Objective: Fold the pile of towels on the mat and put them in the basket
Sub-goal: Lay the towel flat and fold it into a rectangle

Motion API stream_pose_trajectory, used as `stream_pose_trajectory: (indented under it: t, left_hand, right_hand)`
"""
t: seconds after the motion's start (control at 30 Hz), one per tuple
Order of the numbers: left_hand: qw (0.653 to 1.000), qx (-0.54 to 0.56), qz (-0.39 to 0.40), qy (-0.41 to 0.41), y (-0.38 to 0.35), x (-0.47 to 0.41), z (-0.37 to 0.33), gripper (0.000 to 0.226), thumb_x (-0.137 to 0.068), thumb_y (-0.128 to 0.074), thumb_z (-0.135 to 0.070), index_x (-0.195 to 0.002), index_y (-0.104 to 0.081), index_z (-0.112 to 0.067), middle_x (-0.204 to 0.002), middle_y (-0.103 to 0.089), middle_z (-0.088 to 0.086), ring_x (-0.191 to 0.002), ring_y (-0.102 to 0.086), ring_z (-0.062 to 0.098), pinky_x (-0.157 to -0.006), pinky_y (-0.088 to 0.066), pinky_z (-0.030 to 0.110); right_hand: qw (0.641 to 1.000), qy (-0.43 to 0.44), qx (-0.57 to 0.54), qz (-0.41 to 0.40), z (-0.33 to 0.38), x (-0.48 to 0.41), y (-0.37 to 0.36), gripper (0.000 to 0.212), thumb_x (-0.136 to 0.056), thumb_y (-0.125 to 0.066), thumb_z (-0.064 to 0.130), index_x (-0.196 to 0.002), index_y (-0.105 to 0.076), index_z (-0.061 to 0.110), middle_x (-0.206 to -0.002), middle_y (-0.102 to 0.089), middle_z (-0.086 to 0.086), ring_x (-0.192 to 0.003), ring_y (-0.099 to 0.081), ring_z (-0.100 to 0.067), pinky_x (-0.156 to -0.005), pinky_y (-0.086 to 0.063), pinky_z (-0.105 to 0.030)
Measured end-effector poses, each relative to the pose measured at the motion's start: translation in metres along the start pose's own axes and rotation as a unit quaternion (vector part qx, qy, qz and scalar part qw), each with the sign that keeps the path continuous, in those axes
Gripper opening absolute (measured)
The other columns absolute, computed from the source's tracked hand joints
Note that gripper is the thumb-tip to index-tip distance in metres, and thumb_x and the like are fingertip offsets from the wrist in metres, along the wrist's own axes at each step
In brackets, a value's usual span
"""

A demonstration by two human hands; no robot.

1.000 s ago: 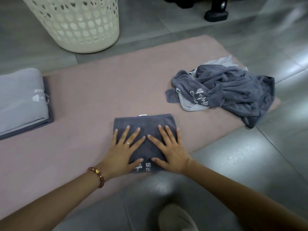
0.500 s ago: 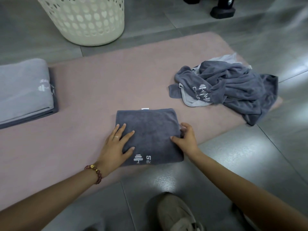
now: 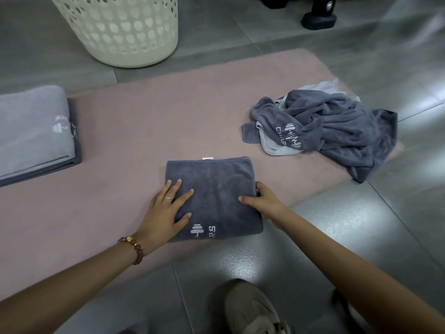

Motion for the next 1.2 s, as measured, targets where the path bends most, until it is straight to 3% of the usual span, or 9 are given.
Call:
stream_pose_trajectory:
  t: [0.2, 0.33, 0.47, 0.67, 0.93, 1.07, 1.13, 1.2]
  left_hand:
    - [1.000, -0.001, -0.005, -0.004, 0.001, 0.000, -0.001, 0.067, -0.083, -0.029, -0.056, -0.139, -0.044, -0.022, -0.153, -0.025, 0.011, -0.142, -0.017, 0.031, -0.113, -0.019, 0.042]
    - [1.000, -0.010, 0.004, 0.000, 0.001, 0.001, 0.001, 0.066, -0.084, -0.028, -0.056, -0.140, -0.042, -0.023, -0.154, -0.024, 0.009, -0.142, -0.016, 0.030, -0.112, -0.019, 0.042]
    - [1.000, -0.012, 0.011, 0.003, 0.001, 0.000, 0.003, 0.065, -0.084, -0.029, -0.055, -0.139, -0.044, -0.024, -0.153, -0.027, 0.009, -0.141, -0.020, 0.031, -0.111, -0.025, 0.048]
    - [1.000, -0.010, 0.024, 0.013, 0.001, 0.000, 0.004, 0.071, -0.080, -0.021, -0.060, -0.143, -0.036, -0.030, -0.156, -0.018, 0.004, -0.144, -0.011, 0.026, -0.114, -0.015, 0.047]
    - [0.999, -0.019, 0.035, 0.018, 0.005, 0.000, 0.003, 0.073, -0.078, -0.016, -0.061, -0.143, -0.034, -0.032, -0.157, -0.015, 0.001, -0.145, -0.008, 0.024, -0.113, -0.012, 0.047]
    - [0.999, -0.021, 0.031, 0.012, 0.006, 0.000, 0.004, 0.074, -0.077, -0.015, -0.062, -0.143, -0.034, -0.034, -0.157, -0.016, 0.001, -0.145, -0.008, 0.024, -0.112, -0.010, 0.047]
    - [0.999, -0.025, 0.034, 0.016, 0.005, 0.000, 0.004, 0.075, -0.075, -0.016, -0.062, -0.143, -0.034, -0.034, -0.157, -0.015, 0.000, -0.145, -0.008, 0.023, -0.112, -0.007, 0.047]
    - [0.998, -0.002, 0.042, 0.037, 0.008, -0.005, 0.004, 0.072, -0.075, -0.024, -0.061, -0.141, -0.037, -0.034, -0.156, -0.020, -0.001, -0.145, -0.011, 0.020, -0.114, -0.002, 0.047]
  right_hand:
    - [0.999, 0.000, -0.045, 0.009, 0.000, 0.002, -0.003, 0.046, -0.081, -0.071, 0.023, -0.118, -0.046, 0.013, -0.119, -0.058, -0.006, -0.107, -0.058, -0.022, -0.094, -0.049, -0.041]
    - [0.981, -0.066, -0.181, 0.030, 0.007, 0.007, -0.009, 0.052, -0.081, -0.071, 0.024, -0.122, -0.043, 0.011, -0.118, -0.060, -0.009, -0.102, -0.062, -0.024, -0.081, -0.053, -0.036]
    - [0.937, -0.146, -0.288, 0.132, 0.015, 0.009, -0.012, 0.036, -0.083, -0.065, 0.030, -0.112, -0.062, 0.008, -0.108, -0.070, -0.010, -0.099, -0.066, -0.025, -0.080, -0.053, -0.034]
    - [0.937, -0.135, -0.272, 0.173, 0.021, 0.009, -0.011, 0.030, -0.085, -0.060, 0.031, -0.106, -0.063, 0.011, -0.099, -0.072, -0.004, -0.092, -0.068, -0.018, -0.078, -0.054, -0.029]
    - [0.930, -0.118, -0.293, 0.190, 0.021, 0.006, -0.010, 0.034, -0.090, -0.057, 0.025, -0.120, -0.057, 0.010, -0.107, -0.071, -0.005, -0.095, -0.068, -0.016, -0.077, -0.056, -0.027]
    - [0.930, -0.127, -0.296, 0.179, 0.021, 0.004, -0.007, 0.032, -0.078, -0.061, 0.019, -0.108, -0.061, 0.007, -0.095, -0.073, -0.006, -0.083, -0.071, -0.017, -0.072, -0.057, -0.028]
    - [0.928, -0.123, -0.306, 0.176, 0.023, 0.005, -0.009, 0.040, -0.072, -0.065, 0.016, -0.110, -0.060, 0.005, -0.095, -0.073, -0.008, -0.081, -0.071, -0.019, -0.068, -0.057, -0.028]
    - [0.931, -0.093, -0.312, 0.163, 0.033, 0.001, -0.007, 0.057, -0.070, -0.070, 0.011, -0.124, -0.053, 0.006, -0.108, -0.069, -0.012, -0.090, -0.069, -0.024, -0.068, -0.056, -0.030]
Point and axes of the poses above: each hand's wrist, its own x-axis away from the middle knuckle, its own y-axis out of the back of the hand, z = x × y, the point moved 4 cm from there along -x, towards the middle knuckle
